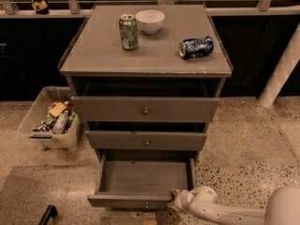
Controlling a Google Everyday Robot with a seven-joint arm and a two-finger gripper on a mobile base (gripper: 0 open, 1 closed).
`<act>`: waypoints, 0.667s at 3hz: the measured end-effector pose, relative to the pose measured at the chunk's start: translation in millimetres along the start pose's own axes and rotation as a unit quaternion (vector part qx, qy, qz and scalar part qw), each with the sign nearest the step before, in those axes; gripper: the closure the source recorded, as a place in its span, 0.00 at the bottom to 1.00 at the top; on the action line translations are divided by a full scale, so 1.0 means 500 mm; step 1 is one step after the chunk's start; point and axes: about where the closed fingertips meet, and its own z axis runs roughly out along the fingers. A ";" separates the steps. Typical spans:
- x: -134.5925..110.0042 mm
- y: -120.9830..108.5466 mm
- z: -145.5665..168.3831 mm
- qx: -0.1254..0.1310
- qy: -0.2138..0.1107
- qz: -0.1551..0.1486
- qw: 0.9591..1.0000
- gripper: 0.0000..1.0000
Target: Open bottom drawer
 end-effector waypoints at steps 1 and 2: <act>0.008 0.012 -0.004 0.000 0.001 0.003 1.000 1.00; 0.005 0.011 -0.010 0.000 0.001 0.003 1.000 1.00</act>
Offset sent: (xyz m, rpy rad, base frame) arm -0.5224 -0.1234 -0.0940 -0.0241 0.1170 -0.2820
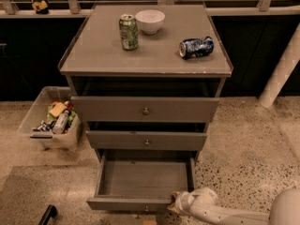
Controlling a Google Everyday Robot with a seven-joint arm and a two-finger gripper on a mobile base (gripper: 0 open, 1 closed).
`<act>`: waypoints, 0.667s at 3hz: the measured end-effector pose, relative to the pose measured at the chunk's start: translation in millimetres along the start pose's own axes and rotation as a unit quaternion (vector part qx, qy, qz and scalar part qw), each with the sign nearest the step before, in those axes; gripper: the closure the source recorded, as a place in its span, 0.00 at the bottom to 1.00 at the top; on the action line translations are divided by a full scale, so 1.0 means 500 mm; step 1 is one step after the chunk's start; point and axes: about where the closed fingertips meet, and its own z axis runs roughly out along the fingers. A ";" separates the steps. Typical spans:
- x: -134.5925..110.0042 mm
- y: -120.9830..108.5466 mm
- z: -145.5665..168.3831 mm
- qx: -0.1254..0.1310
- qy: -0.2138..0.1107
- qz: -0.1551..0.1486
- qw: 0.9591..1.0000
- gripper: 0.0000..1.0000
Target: Open bottom drawer
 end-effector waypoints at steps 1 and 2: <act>0.012 0.017 -0.004 0.000 0.001 0.004 1.000 1.00; 0.009 0.016 -0.010 0.000 0.001 0.004 1.000 1.00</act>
Offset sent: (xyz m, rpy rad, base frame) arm -0.5253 -0.1234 -0.0939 -0.0168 0.1089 -0.2776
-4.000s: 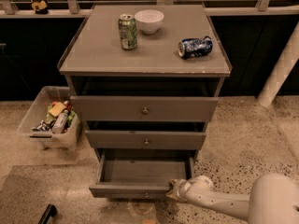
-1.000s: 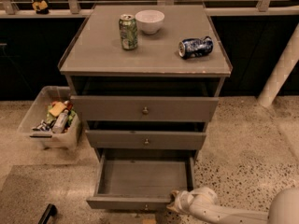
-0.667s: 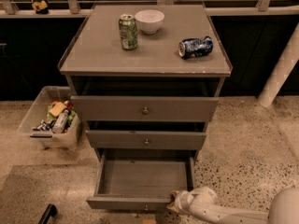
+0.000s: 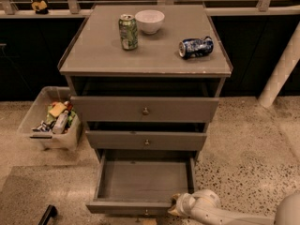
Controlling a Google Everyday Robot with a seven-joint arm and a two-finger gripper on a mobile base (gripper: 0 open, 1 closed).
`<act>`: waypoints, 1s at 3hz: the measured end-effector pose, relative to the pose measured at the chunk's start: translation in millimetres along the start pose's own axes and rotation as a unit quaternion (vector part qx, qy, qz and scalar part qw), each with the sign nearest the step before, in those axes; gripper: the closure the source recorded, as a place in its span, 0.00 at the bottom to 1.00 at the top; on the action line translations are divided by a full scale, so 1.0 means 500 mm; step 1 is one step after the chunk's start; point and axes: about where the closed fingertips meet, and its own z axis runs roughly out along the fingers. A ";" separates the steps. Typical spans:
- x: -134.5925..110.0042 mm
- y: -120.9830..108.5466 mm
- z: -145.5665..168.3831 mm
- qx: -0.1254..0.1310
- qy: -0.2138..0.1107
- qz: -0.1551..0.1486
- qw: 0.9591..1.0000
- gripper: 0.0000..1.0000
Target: Open bottom drawer
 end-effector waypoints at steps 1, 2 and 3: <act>0.014 0.019 -0.005 0.000 0.001 0.004 1.000 1.00; 0.011 0.017 -0.011 0.000 0.001 0.004 1.000 1.00; 0.026 0.039 -0.017 0.000 0.002 0.007 1.000 1.00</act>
Offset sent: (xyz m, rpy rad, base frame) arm -0.5174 -0.1173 -0.0925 -0.0138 0.0978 -0.2599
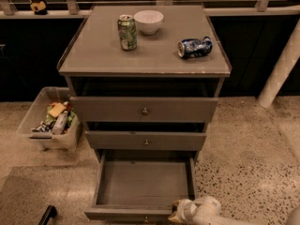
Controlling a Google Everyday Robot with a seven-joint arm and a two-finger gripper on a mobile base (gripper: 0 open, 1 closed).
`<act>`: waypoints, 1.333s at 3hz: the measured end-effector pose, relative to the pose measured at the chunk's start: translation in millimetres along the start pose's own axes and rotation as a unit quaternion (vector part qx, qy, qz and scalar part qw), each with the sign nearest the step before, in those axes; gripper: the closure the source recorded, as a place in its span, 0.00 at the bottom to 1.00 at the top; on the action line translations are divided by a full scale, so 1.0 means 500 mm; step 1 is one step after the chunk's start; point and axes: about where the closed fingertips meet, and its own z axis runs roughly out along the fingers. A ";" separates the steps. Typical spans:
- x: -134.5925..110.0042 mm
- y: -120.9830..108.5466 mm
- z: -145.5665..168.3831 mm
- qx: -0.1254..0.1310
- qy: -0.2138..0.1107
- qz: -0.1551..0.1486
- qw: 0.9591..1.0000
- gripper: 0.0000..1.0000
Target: Open bottom drawer
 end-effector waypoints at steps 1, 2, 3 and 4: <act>0.000 0.000 0.000 0.000 0.000 0.000 1.000 0.82; -0.001 0.000 0.000 0.000 0.000 0.000 1.000 0.59; -0.001 0.000 0.000 0.000 0.000 0.000 1.000 0.36; -0.001 0.000 0.000 0.000 0.000 0.000 1.000 0.13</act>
Offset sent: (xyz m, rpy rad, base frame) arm 0.0002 0.0002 0.0000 0.0000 0.0000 0.0000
